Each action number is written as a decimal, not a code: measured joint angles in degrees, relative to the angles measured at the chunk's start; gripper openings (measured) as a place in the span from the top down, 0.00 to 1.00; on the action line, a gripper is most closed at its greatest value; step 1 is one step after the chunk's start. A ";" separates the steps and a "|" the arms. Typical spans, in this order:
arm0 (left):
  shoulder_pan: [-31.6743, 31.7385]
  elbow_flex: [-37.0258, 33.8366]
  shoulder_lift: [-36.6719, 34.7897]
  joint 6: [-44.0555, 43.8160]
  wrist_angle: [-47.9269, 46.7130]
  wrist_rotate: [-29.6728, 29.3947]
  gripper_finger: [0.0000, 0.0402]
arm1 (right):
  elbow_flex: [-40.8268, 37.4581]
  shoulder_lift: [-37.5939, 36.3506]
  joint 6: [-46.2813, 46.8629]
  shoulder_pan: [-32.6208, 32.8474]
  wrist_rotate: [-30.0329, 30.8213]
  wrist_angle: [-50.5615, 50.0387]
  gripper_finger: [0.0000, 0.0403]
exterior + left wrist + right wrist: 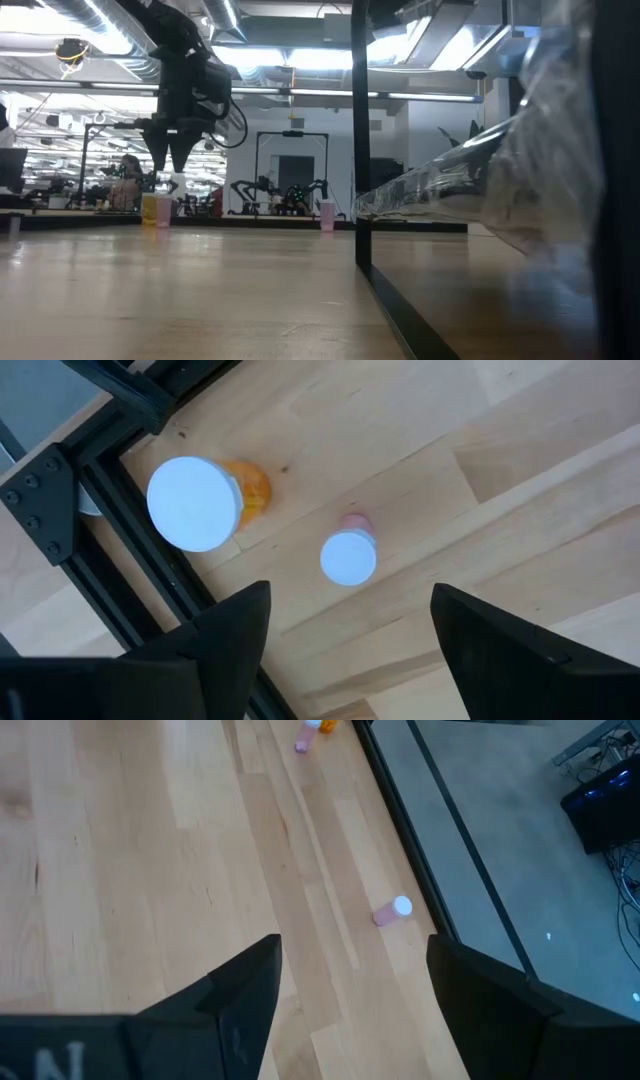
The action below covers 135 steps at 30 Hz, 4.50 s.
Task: Pick and place medicine bottles onto shelf by color
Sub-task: Put the left pink pill bottle on the shelf aligned with the other pink pill bottle
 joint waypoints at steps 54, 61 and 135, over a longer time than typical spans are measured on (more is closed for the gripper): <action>-0.57 -12.85 0.02 -2.63 16.17 -1.11 0.33 | -0.02 0.02 0.05 0.00 -0.01 -0.01 0.38; -0.57 -12.87 1.54 -3.31 16.39 -1.57 0.33 | -0.02 0.02 -0.02 0.00 -0.01 -0.01 0.38; -28.20 3.07 3.78 5.01 9.61 -1.07 0.75 | -0.02 0.02 -0.01 0.00 -0.01 0.01 0.38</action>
